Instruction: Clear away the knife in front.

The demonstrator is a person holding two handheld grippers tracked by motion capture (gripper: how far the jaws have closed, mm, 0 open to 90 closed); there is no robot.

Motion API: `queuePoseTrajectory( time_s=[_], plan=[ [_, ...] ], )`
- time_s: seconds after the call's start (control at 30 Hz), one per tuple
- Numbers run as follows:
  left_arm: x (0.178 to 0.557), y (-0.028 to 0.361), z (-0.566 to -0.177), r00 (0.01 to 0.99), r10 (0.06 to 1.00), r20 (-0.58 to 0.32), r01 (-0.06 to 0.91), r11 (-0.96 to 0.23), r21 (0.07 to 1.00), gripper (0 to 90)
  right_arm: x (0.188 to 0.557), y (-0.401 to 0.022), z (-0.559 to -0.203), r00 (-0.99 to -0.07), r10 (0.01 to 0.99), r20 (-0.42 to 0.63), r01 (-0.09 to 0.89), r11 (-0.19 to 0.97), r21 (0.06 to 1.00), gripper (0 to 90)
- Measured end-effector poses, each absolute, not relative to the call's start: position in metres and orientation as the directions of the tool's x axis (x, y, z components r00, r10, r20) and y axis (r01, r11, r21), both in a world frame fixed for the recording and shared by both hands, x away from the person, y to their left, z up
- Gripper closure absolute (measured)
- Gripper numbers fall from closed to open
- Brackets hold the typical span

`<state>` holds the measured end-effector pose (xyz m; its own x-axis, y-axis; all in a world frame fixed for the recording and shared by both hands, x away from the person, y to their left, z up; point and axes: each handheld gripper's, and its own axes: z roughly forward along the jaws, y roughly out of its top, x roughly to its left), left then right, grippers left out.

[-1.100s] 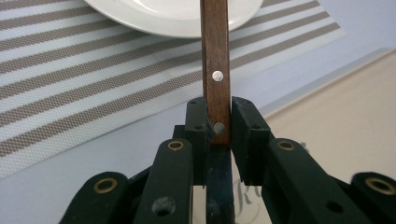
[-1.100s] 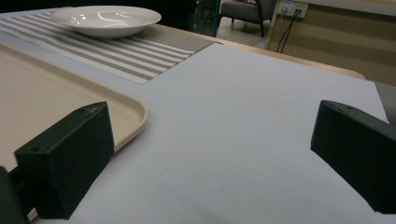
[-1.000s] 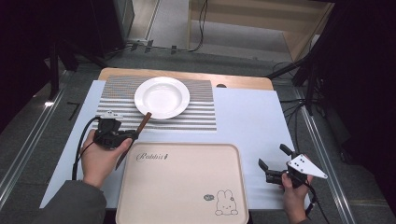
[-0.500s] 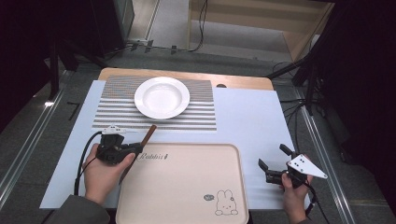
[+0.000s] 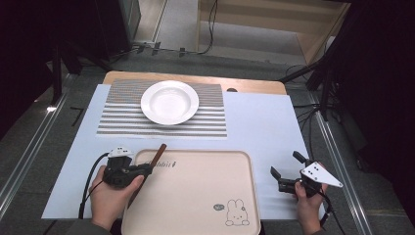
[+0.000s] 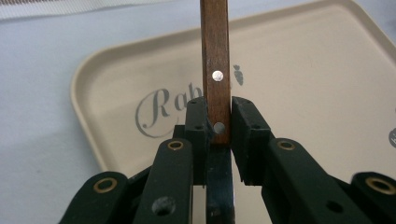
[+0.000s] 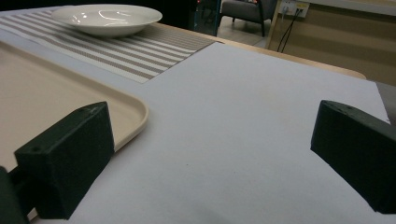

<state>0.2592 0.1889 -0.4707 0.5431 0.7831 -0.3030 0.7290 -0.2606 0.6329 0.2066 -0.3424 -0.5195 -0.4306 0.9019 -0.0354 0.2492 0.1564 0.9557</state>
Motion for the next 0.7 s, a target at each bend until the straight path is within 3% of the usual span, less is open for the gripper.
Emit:
queuePoseTrajectory(
  time_s=[0.7],
  plan=[
    [0.243, 0.189, -0.492, 0.501, 0.809, -0.309, 0.754, -0.232, 0.615, 76.5, 0.207, -0.342, -0.519, -0.431, 0.901, -0.04, 0.251, 0.163, 0.954, 0.0]
  ],
)
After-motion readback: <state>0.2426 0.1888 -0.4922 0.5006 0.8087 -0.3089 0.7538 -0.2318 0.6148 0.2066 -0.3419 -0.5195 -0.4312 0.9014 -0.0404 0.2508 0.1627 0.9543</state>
